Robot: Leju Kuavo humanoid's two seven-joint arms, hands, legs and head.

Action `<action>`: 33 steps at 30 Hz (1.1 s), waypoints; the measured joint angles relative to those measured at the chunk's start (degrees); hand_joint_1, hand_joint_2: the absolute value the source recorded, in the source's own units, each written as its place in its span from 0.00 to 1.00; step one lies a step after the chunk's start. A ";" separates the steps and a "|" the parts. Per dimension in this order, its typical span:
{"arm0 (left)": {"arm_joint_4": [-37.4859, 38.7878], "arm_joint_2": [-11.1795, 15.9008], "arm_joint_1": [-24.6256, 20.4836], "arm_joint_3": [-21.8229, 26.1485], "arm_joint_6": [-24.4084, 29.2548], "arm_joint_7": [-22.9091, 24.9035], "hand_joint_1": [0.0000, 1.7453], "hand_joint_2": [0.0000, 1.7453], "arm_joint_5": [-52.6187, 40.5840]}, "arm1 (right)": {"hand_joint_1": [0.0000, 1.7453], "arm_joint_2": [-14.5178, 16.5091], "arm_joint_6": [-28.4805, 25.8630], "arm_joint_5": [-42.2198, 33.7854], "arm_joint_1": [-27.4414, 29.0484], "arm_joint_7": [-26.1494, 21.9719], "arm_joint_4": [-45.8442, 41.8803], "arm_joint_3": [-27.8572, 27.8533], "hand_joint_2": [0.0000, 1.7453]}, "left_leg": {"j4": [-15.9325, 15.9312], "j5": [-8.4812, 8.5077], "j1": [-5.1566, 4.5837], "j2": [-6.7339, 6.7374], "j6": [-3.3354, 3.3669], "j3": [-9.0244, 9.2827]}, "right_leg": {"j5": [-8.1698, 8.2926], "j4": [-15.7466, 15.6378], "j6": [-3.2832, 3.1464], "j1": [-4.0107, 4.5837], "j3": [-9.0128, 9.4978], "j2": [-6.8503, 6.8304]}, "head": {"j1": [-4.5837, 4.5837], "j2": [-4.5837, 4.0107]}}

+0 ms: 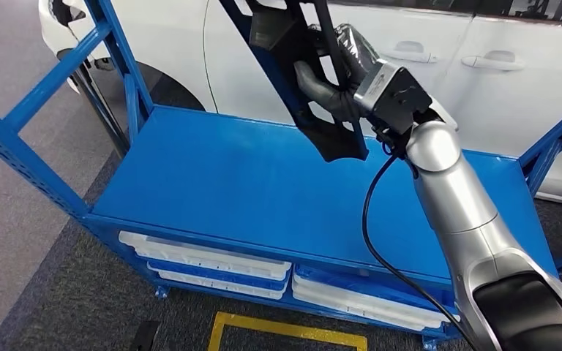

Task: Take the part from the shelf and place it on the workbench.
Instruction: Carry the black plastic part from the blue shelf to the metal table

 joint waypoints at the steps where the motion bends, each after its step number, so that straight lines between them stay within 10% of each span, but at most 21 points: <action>1: 0.00 -0.03 0.05 0.21 0.22 0.00 0.00 1.00 0.32 | 1.00 0.16 0.76 -1.89 -0.21 0.47 0.00 -0.16 1.00 | -0.01 0.00 0.00 0.02 0.08 -0.01 | -1.76 3.73 0.25 -0.10 -1.76 -0.01 | 0.00 0.00; 4: 0.00 -0.10 0.28 0.82 0.59 -0.27 0.00 1.00 1.33 | 1.00 0.68 2.45 -6.36 -0.29 1.72 0.04 -0.36 1.00 | 0.01 -0.03 0.00 0.00 0.09 0.04 | -3.25 10.63 0.64 -0.46 -5.27 -0.06 | 0.00 0.00; 8: 0.00 -0.22 0.34 1.73 1.64 -1.26 0.00 1.00 2.35 | 1.00 1.15 3.82 -10.92 -0.42 2.41 0.14 -0.36 1.00 | 0.04 -0.25 -0.13 -0.34 -0.39 0.33 | 3.65 -2.81 -0.07 -0.42 0.95 -0.04 | 0.00 0.00; 13: 0.00 -0.41 0.50 2.54 3.34 -2.46 0.00 1.00 3.35 | 1.00 1.92 5.19 -14.96 -0.42 2.68 0.90 -0.36 1.00 | 0.39 -0.79 -0.15 -0.27 -1.87 0.01 | 4.24 -6.22 -1.39 -0.23 2.28 0.02 | -0.01 0.00; 19: 0.00 -0.40 0.81 4.45 3.61 -3.26 0.00 1.00 5.55 | 1.00 3.29 7.12 -19.30 -0.38 3.48 2.05 -0.08 1.00 | 16.22 -7.48 -0.07 0.01 -2.75 -7.40 | 4.33 -6.57 -2.41 -0.22 2.63 -0.07 | 0.00 0.00; 23: 0.00 -0.22 1.03 5.32 2.63 -3.26 0.00 1.00 6.17 | 1.00 4.06 7.85 -20.80 -0.55 3.55 2.88 0.26 1.00 | 3.98 -0.91 -0.16 0.10 -2.21 -1.89 | 3.80 -5.85 -1.95 -0.05 2.65 0.03 | 0.00 0.00; 27: 0.00 -0.16 1.28 6.04 1.84 -3.24 0.00 1.00 6.50 | 1.00 4.43 8.47 -21.82 -0.67 3.57 3.63 0.51 1.00 | 0.46 -0.12 -0.33 0.00 -1.10 -0.29 | 3.67 -5.65 -0.92 0.24 2.44 0.00 | -0.01 0.00; 31: 0.00 -0.10 1.15 6.15 0.90 -3.11 0.00 0.00 5.36 | 1.00 3.93 8.09 -21.95 -0.95 3.53 4.27 0.37 1.00 | 0.01 0.29 -0.05 0.05 -0.03 -0.23 | -0.75 1.50 0.27 -0.15 -0.66 -0.04 | 0.01 0.00; 32: 0.00 -0.11 1.02 6.06 0.63 -2.99 0.00 0.00 4.84 | 1.00 3.44 7.91 -22.00 -0.87 3.52 4.40 0.29 1.00 | 0.01 0.30 -0.06 0.05 0.07 -0.26 | -2.52 5.54 0.49 -0.22 -2.51 -0.04 | 0.00 -0.01; 33: 0.01 -0.15 0.90 5.92 0.35 -2.85 0.00 0.25 4.26 | 1.00 2.70 7.72 -22.15 -0.70 3.52 4.51 0.17 1.00 | 0.02 0.29 -0.06 0.04 0.12 -0.27 | -3.65 8.94 0.64 -0.26 -4.12 -0.05 | 0.00 -0.01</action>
